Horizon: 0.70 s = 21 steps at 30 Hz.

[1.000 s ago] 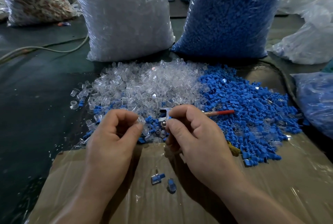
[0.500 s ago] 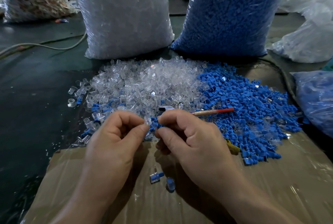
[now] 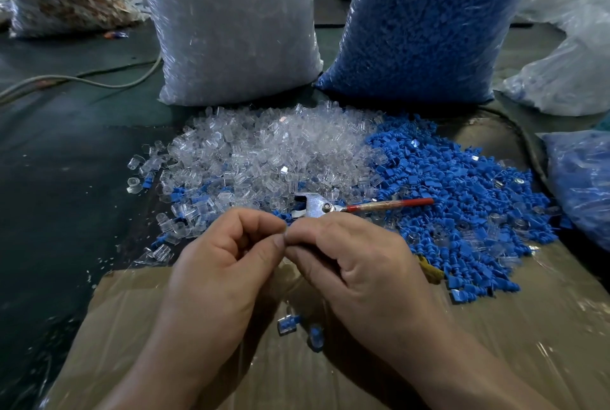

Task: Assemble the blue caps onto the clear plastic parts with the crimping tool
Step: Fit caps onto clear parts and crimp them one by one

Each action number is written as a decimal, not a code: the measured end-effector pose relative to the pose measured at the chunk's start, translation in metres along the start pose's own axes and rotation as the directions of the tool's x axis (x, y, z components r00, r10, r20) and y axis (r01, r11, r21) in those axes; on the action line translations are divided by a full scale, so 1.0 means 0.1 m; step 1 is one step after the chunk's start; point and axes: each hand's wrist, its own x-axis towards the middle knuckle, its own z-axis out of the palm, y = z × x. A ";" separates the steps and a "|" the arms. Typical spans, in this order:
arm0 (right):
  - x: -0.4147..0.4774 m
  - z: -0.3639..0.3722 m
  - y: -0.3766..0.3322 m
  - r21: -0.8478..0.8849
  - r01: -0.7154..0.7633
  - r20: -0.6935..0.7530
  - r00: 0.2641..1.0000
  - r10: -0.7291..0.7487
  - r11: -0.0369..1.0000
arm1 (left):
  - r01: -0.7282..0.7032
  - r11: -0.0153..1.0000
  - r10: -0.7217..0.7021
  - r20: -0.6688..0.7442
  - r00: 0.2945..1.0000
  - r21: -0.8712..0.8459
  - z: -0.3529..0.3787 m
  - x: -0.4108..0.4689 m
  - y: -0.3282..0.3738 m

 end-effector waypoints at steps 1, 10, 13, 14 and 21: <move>0.00 0.00 0.00 -0.009 0.008 -0.005 1.000 -0.008 1.000 | 0.025 0.998 -0.025 0.006 1.000 -0.054 0.01 0.00 0.02; 0.00 -0.04 -0.03 -0.094 -0.061 0.037 0.997 0.065 0.994 | 0.027 0.999 -0.027 -0.012 1.000 -0.033 0.02 -0.02 0.06; 0.01 -0.05 -0.04 -0.106 -0.076 0.027 0.996 0.080 0.991 | 0.001 0.999 0.001 -0.037 0.999 0.049 0.01 -0.01 0.01; 0.01 -0.06 -0.04 -0.104 -0.063 0.018 0.998 0.065 0.993 | -0.007 0.997 0.011 -0.043 0.999 0.080 0.01 -0.01 0.00; -0.02 -0.01 -0.02 -0.144 0.021 0.031 0.999 -0.016 0.989 | -0.001 0.997 0.001 -0.004 1.000 0.076 0.02 0.00 0.03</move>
